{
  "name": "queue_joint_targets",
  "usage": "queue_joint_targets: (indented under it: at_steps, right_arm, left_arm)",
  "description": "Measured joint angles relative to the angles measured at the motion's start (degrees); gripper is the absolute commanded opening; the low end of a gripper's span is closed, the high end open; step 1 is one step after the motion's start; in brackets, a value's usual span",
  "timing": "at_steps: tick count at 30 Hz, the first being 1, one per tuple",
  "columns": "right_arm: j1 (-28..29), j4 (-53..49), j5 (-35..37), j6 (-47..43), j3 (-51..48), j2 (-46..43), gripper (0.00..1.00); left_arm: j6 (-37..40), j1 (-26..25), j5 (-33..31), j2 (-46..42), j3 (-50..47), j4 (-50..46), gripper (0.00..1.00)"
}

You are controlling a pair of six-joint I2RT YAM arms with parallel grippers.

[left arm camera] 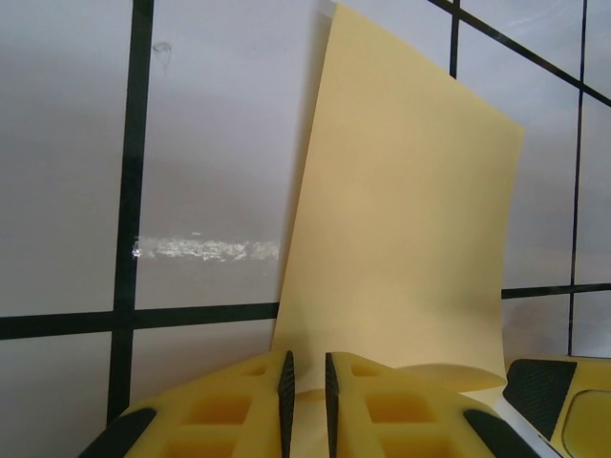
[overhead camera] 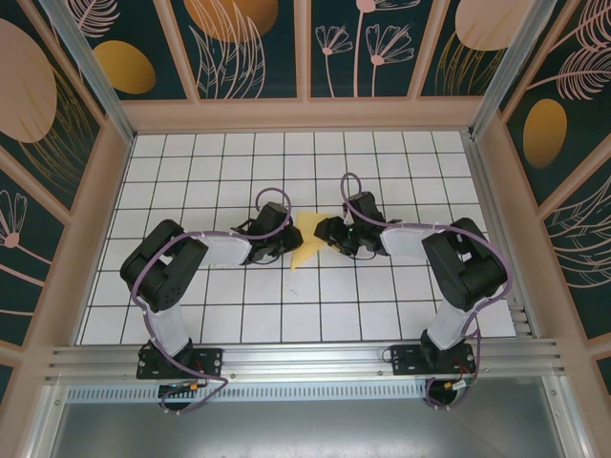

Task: Fold a paper plane with a square sheet of paper (pick it up from the middle)
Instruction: Fourth fold the wing at the center of the table.

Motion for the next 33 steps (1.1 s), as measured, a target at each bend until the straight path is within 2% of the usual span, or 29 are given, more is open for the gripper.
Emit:
queue_joint_targets:
  at_steps: [15, 33]
  right_arm:
    - [0.00, 1.57, -2.49, 1.03, 0.02, 0.96, 0.53]
    - [1.33, 5.64, -7.04, 1.95, 0.00, 2.03, 0.32]
  left_arm:
    - [0.00, 0.09, 0.20, 0.00, -0.22, 0.55, 0.21]
    - [0.00, 0.26, 0.17, -1.25, -0.42, 0.50, 0.23]
